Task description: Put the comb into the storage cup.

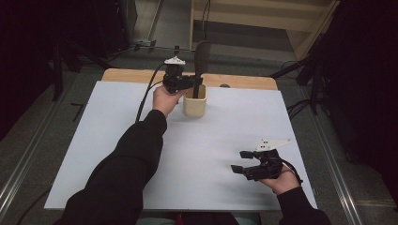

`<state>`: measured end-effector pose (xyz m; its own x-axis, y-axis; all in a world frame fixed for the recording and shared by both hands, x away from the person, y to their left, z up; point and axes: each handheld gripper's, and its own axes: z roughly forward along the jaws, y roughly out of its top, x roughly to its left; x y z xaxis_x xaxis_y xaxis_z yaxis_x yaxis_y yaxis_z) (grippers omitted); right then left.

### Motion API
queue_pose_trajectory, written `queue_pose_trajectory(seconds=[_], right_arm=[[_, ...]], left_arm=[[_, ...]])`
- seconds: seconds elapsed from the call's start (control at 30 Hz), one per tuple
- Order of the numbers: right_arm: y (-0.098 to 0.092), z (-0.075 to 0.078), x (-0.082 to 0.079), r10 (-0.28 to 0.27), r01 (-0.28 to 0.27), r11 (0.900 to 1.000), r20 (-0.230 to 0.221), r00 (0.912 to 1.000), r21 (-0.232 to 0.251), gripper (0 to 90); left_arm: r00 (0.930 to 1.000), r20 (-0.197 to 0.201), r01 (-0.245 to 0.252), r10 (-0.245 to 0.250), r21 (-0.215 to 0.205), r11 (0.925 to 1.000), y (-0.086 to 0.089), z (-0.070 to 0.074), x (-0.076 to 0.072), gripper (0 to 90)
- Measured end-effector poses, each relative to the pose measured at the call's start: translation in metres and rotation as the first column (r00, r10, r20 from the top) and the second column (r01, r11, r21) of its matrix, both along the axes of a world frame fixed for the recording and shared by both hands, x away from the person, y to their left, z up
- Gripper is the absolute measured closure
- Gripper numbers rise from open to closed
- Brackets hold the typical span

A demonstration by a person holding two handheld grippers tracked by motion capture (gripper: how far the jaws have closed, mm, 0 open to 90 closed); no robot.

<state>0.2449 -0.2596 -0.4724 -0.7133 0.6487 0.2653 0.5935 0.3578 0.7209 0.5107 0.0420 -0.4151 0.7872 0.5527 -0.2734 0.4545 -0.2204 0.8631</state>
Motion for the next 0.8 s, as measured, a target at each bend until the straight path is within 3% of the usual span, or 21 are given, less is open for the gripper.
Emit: queue_pose_trajectory(seconds=[0.8], right_arm=[[0.000, 0.000, 0.000, 0.005, -0.005, 1.000, 0.000, 1.0000, 0.003, 25.9]], left_arm=[[0.9995, -0.032, -0.002, 0.002, 0.008, 1.0000, 0.002, -0.019, -0.004, 72.6]])
